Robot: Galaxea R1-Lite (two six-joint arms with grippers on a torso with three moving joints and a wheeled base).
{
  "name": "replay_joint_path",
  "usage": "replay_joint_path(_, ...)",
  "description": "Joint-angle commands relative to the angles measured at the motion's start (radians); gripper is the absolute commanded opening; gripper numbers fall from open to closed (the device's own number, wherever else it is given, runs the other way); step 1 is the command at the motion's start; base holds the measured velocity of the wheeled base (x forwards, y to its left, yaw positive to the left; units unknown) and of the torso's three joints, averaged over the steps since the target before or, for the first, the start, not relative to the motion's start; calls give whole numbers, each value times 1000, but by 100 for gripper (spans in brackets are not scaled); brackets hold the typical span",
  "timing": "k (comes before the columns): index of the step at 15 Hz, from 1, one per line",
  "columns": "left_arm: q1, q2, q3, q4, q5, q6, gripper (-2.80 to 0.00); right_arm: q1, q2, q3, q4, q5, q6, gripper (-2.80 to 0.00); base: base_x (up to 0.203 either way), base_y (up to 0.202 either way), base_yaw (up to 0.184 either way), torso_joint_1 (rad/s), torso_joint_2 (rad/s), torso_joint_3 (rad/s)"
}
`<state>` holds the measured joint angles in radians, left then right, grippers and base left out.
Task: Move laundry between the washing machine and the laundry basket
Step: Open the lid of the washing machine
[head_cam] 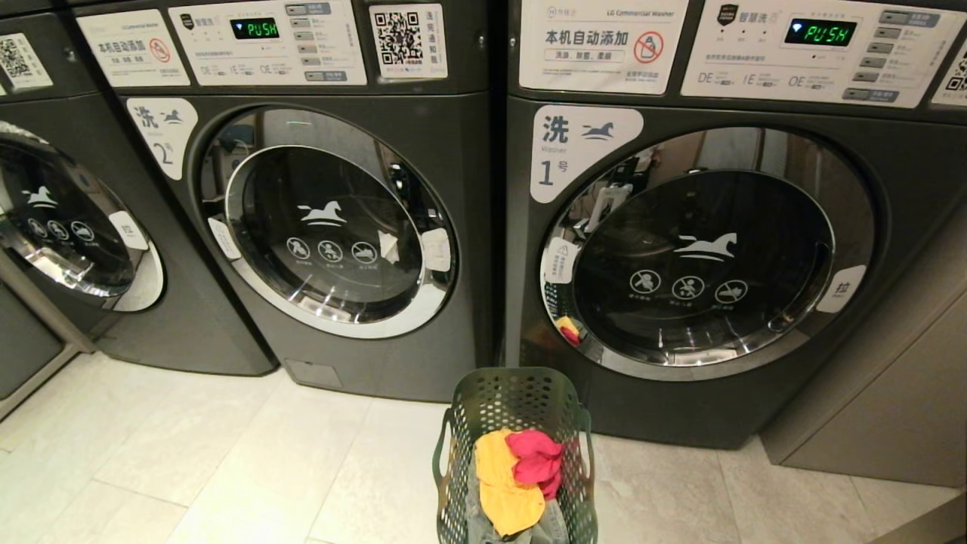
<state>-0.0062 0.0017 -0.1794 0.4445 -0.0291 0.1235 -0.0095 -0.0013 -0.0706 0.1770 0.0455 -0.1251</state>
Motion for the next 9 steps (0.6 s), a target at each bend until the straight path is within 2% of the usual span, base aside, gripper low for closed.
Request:
replay_joint_path(1,0,0,0,3,0,1,-280,0,1,0,1,0,-2,-280,0,0,0,0,0,0)
replay_joint_path(5,0,1,0,3,0,1,-280,0,1,0,1,0,-2,-280,0,-1,16,1,-1,1)
replay_joint_path(9,0,1,0,3,-2,1,-280,0,1,0,1,0,-2,-280,2,-6,159,2,2,5)
